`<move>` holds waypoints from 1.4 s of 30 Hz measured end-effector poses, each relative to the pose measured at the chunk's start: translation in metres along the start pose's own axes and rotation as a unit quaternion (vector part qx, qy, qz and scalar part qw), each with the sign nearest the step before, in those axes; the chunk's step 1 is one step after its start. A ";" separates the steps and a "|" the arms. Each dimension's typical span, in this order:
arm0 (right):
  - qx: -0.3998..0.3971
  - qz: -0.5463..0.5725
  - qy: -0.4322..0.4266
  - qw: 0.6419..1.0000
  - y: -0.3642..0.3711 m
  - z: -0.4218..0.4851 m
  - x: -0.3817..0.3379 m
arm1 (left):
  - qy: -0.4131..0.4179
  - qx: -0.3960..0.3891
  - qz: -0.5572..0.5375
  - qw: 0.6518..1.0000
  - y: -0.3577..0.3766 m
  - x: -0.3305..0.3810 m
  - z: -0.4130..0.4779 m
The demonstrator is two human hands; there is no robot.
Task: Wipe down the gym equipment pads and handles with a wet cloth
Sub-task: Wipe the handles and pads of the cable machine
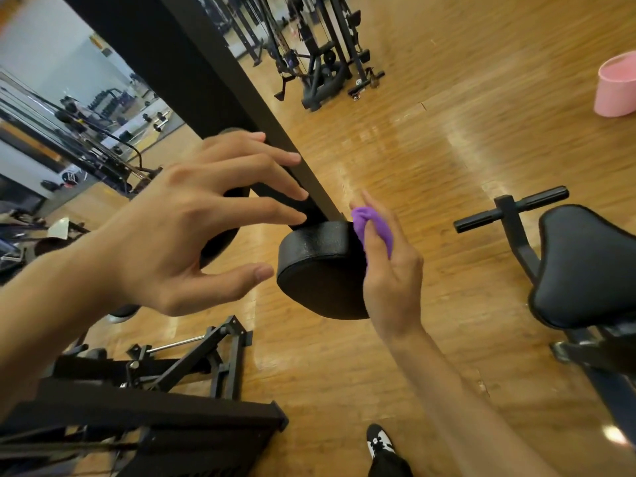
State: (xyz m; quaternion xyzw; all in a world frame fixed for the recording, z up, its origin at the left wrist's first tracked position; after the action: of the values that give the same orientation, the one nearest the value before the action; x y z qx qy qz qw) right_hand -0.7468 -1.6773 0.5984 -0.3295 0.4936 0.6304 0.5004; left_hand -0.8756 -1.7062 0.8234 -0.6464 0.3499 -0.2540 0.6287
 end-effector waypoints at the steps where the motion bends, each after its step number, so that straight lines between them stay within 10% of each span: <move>1: -0.039 -0.052 -0.077 0.995 -0.001 -0.002 0.003 | 0.000 0.001 -0.003 1.000 0.000 0.001 0.000; 12: -0.305 -0.366 -0.432 0.765 0.001 0.022 -0.024 | 0.005 0.013 -0.032 0.999 -0.004 0.009 0.004; 17: -0.303 -0.326 -0.379 0.811 -0.039 0.028 -0.010 | 0.007 0.008 -0.022 1.000 -0.006 0.006 0.004; 22: -0.333 -0.352 -0.417 0.769 -0.007 0.027 -0.029 | 0.020 0.007 -0.005 1.000 -0.007 0.008 0.005; 28: -0.249 -0.314 -0.340 0.851 -0.059 0.017 -0.002 | 0.039 0.002 0.002 0.999 -0.005 0.006 0.010; 42: -0.268 -0.312 -0.414 0.812 -0.011 0.026 -0.016 | 0.033 0.000 -0.008 0.999 -0.004 0.004 0.005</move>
State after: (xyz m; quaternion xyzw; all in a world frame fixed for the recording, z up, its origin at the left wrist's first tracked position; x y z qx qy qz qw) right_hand -0.7292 -1.6572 0.6176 -0.2945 -0.0775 0.6248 0.7190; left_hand -0.8684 -1.7061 0.8264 -0.6401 0.3652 -0.2800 0.6153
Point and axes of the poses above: each hand's wrist, its own z-axis towards the middle knuckle, its own y-axis out of the palm, x = y × z, the point moved 1 cm from there along z, towards the middle knuckle, and after that the axes turned 3 degrees about y, right-handed, at the moved point
